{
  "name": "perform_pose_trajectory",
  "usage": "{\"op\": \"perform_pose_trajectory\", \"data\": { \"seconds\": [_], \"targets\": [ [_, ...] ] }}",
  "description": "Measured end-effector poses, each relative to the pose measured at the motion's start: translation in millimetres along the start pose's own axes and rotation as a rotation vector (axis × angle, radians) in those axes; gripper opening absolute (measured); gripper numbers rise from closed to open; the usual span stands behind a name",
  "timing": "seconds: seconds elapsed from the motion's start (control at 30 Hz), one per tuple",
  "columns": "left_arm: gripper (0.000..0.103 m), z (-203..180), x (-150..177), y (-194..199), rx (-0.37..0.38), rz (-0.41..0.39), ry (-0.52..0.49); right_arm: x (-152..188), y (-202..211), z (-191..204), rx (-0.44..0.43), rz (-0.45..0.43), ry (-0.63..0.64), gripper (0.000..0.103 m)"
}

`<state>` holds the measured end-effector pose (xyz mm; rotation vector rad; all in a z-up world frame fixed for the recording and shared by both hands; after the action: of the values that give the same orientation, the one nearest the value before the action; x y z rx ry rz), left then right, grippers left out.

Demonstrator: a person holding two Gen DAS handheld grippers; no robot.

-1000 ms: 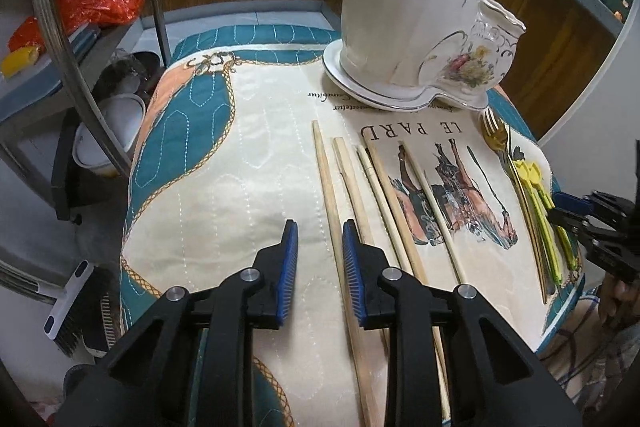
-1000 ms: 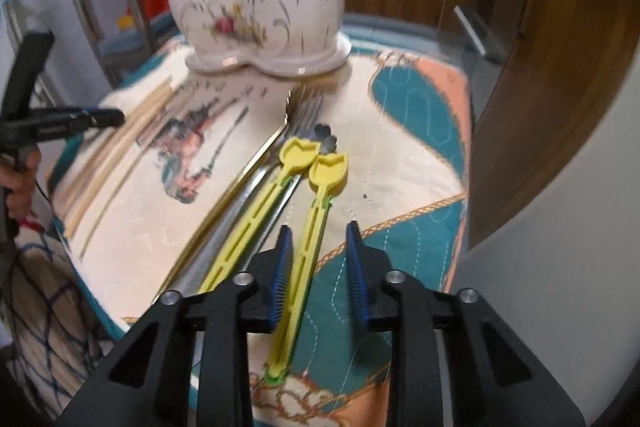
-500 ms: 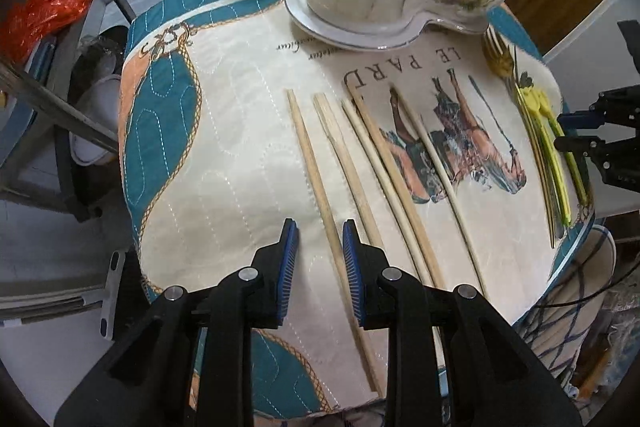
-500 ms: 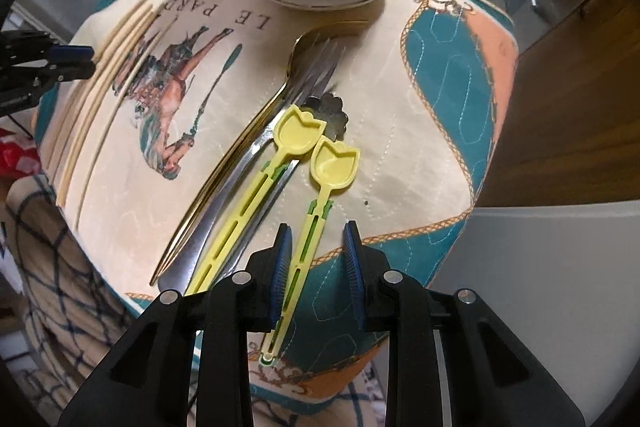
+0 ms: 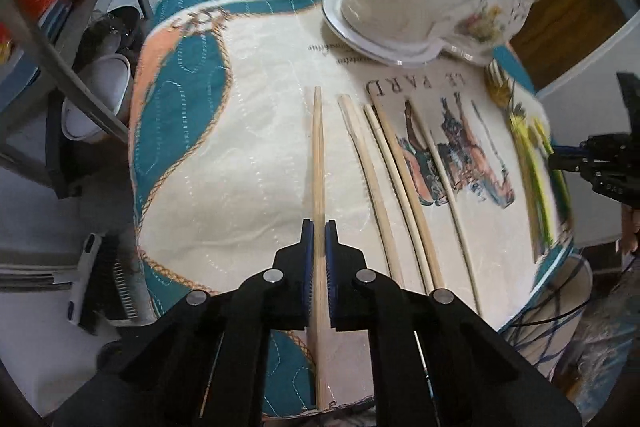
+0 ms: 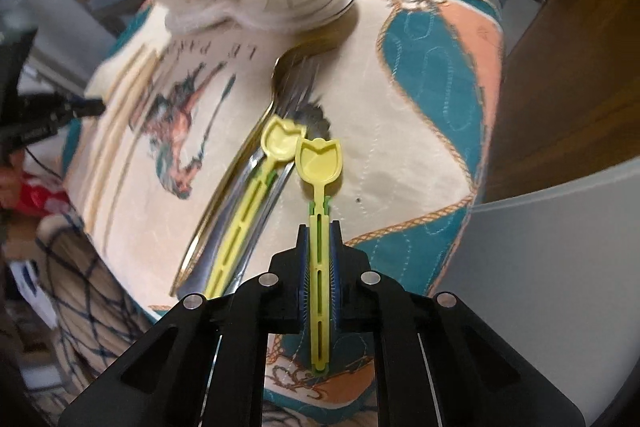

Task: Organize utensils
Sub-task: 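Lift the chopstick and yellow utensil and drop them into the white holder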

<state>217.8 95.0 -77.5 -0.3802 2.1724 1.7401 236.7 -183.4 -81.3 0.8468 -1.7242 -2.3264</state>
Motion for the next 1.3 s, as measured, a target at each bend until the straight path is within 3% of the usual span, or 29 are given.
{"op": "perform_pose_trajectory", "data": {
  "seconds": [0.2, 0.27, 0.53, 0.7, 0.97, 1.13, 1.23, 1.3],
  "targets": [
    [0.005, 2, -16, 46, 0.064, -0.233, 0.062, -13, 29, -4, -0.094, -0.162, -0.075, 0.010],
    [0.005, -4, -24, 68, 0.123, -0.350, 0.095, -23, 37, -4, -0.115, -0.234, -0.086, 0.010],
    [0.005, -24, -67, 129, 0.136, -0.750, 0.115, -82, 107, 22, -0.146, -0.711, -0.057, 0.010],
    [0.005, -46, -99, 160, 0.146, -0.984, 0.097, -112, 115, 28, -0.154, -0.891, -0.071, 0.010],
    [0.005, -73, -155, 176, 0.131, -1.170, 0.020, -173, 108, 25, -0.196, -1.039, -0.092, 0.010],
    [0.005, -82, -184, 178, 0.093, -1.255, -0.009, -192, 98, 28, -0.207, -1.053, -0.099, 0.010],
    [0.005, -83, -197, 158, 0.094, -1.241, -0.015, -198, 85, 35, -0.152, -1.035, -0.061, 0.010],
    [0.005, -81, -199, 138, 0.099, -1.192, -0.004, -197, 75, 40, -0.121, -1.016, -0.037, 0.010]
  ]
}}
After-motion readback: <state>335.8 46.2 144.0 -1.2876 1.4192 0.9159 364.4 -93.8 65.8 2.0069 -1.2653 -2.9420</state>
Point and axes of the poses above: each gripper's, at about its wrist camera, not at the fingertips, and y roughly against the way its jaws point, z to its left, x to its underside, the point moved 9 cm from there along -y, roughly the way its jaws point, and after that the axes turned 7 degrees about -z, right-handed, at the moved point
